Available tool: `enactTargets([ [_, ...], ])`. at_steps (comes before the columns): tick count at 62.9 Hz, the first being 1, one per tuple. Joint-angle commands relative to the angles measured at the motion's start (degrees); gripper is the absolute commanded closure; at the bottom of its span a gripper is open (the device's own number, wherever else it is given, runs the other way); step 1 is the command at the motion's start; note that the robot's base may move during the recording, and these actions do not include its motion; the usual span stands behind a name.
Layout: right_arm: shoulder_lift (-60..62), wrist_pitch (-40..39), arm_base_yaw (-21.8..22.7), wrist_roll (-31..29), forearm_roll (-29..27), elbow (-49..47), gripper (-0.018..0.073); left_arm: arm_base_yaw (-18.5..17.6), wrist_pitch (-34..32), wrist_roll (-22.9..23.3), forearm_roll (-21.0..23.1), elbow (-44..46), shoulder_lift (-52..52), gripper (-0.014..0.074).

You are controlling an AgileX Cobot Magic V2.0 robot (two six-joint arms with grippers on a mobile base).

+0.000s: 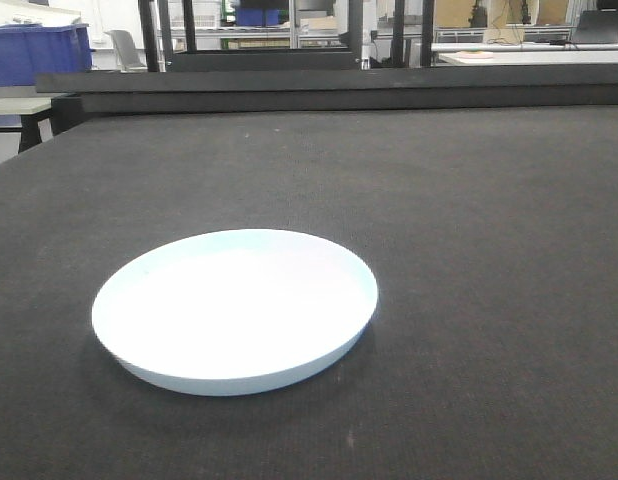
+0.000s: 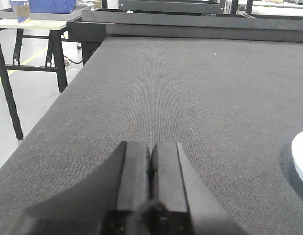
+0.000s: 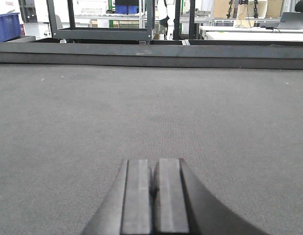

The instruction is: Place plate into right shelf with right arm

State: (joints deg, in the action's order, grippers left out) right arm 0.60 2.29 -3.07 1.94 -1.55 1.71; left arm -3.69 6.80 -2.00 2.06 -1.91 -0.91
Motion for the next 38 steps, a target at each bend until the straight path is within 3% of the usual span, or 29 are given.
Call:
enactTargets([
  [1,0.7,-4.8,0.2,-0.2,0.5,-0.5,0.0503,-0.5,-5.0,0.2,0.3,-0.5,-0.4,0.0643],
  [21,0.7,-5.6,0.2,-0.2,0.5,-0.5,0.0503,-0.5,-5.0,0.2,0.3,-0.5,-0.4,0.0643],
  [38,0.7,-16.3,0.2,-0.2,0.3,-0.5,0.0503,-0.5,-5.0,0.2,0.3,-0.5,-0.4,0.0643],
])
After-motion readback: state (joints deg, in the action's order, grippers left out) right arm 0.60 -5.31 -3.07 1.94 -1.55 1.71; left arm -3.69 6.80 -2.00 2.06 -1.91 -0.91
